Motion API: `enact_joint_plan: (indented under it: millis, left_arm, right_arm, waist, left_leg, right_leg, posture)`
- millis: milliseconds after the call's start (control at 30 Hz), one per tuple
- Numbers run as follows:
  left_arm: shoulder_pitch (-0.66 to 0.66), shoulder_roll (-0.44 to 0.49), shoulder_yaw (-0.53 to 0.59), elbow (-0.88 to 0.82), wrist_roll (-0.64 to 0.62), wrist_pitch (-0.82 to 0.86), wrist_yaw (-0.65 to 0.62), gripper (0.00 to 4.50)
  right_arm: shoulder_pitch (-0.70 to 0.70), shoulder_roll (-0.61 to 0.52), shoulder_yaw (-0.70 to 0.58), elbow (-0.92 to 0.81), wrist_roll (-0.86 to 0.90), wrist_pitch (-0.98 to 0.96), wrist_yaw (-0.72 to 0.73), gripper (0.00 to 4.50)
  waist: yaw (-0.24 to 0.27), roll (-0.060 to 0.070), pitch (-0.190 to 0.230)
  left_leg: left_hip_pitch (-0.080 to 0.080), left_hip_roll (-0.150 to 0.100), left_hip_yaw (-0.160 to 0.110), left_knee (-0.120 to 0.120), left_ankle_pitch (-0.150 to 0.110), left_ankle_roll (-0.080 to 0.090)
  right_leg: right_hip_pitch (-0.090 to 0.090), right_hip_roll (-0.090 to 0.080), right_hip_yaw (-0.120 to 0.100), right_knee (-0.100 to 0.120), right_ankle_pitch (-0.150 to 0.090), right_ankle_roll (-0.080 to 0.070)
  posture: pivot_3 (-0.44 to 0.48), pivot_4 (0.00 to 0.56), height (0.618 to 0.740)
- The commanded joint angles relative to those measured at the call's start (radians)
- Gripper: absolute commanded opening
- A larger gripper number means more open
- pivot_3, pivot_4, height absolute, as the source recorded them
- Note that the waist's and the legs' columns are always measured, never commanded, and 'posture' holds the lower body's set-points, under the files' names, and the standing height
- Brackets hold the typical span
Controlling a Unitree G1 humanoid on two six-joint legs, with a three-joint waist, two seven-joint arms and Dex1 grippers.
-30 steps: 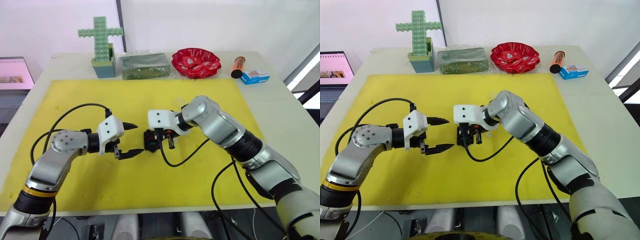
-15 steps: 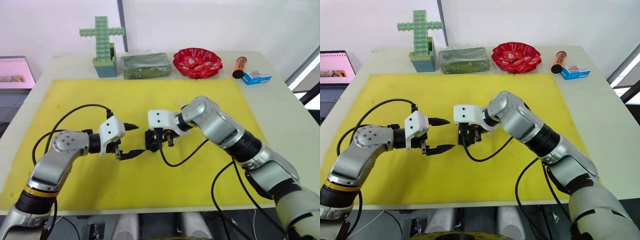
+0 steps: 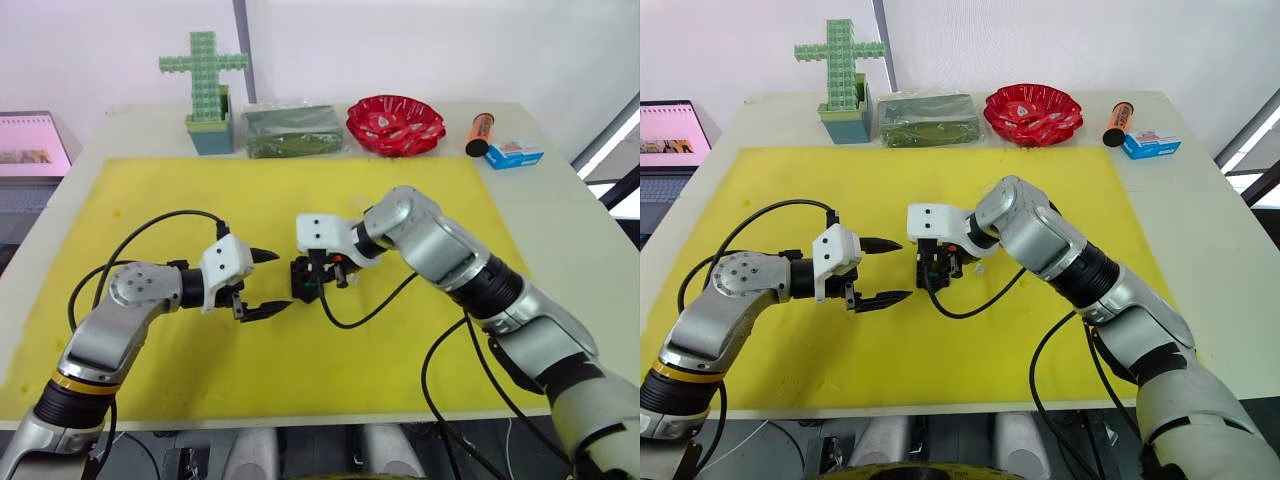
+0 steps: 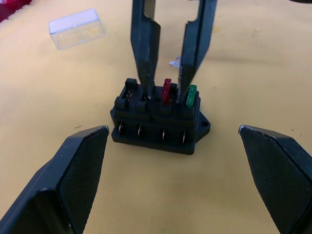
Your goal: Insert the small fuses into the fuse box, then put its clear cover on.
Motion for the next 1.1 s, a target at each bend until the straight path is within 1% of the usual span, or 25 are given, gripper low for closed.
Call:
enact_joint_plan:
  millis: [33,333,500,600,633,667,800,1100]
  left_arm:
    - [-0.014,-0.001,0.014,-0.012,-0.001,-0.021,0.006,4.5]
    - [-0.015,-0.001,0.015,-0.009,-0.002,-0.02,0.005,4.5]
    - [-0.014,0.004,0.02,-0.009,-0.003,-0.018,0.004,4.5]
    - [-0.014,0.007,0.023,-0.006,-0.003,-0.018,0.003,4.5]
    - [-0.014,0.008,0.024,-0.006,-0.003,-0.017,0.002,4.5]
    - [-0.014,0.008,0.025,-0.005,-0.004,-0.017,0.002,4.5]
    - [-0.017,0.011,0.027,-0.004,-0.005,-0.014,0.001,4.5]
    - [-0.026,0.012,0.025,0.003,-0.007,-0.009,-0.001,4.5]
  right_arm:
    - [-0.036,-0.004,-0.041,-0.019,0.012,0.006,0.0,1.21]
    - [-0.039,-0.035,-0.073,-0.087,0.052,0.052,0.016,1.21]
    - [-0.021,-0.049,-0.12,-0.122,0.086,0.074,0.0,1.21]
    - [0.016,-0.047,-0.157,-0.141,0.118,0.045,-0.011,0.59]
    - [0.026,-0.047,-0.164,-0.145,0.126,0.045,-0.016,0.19]
    - [0.039,-0.044,-0.173,-0.149,0.134,0.041,-0.025,0.04]
    - [0.109,0.0,-0.225,-0.156,0.166,0.012,-0.096,0.04]
    - [0.194,0.033,-0.247,-0.139,0.195,-0.041,-0.175,0.04]
  waist:
    - [0.0,0.0,0.0]
    - [0.0,0.0,0.0]
    - [0.0,0.0,0.0]
    - [0.0,0.0,0.0]
    - [0.0,0.0,0.0]
    - [0.0,0.0,0.0]
    - [0.0,0.0,0.0]
    - [0.0,0.0,0.0]
  left_leg:
    - [0.0,0.0,0.0,0.0,0.0,0.0]
    - [-0.001,0.0,0.0,0.0,0.0,0.0]
    - [-0.001,0.0,0.0,0.0,0.0,0.0]
    - [-0.001,0.0,0.0,0.0,0.0,0.0]
    - [-0.001,0.0,0.0,0.0,0.0,0.0]
    - [-0.001,0.0,0.0,0.0,0.0,0.0]
    - [-0.001,0.0,0.0,0.0,0.0,0.0]
    - [-0.001,0.0,0.0,0.0,0.0,0.0]
  right_leg:
    - [0.0,0.0,0.0,0.0,0.0,0.0]
    - [-0.001,0.0,0.0,0.0,0.0,0.0]
    - [-0.001,0.0,0.0,0.0,0.0,0.0]
    - [-0.001,0.0,0.0,0.0,0.0,0.0]
    - [-0.001,0.0,0.0,0.0,0.0,0.0]
    - [-0.001,0.0,0.0,0.0,0.0,0.0]
    - [-0.001,0.0,0.0,0.0,0.0,0.0]
    - [-0.001,0.0,0.0,0.0,0.0,0.0]
  posture:
    - [0.0,0.15,0.74]
    - [0.0,0.15,0.74]
    - [0.0,0.15,0.74]
    - [0.0,0.15,0.74]
    - [0.0,0.15,0.74]
    - [0.0,0.15,0.74]
    - [0.0,0.15,0.74]
    - [0.0,0.15,0.74]
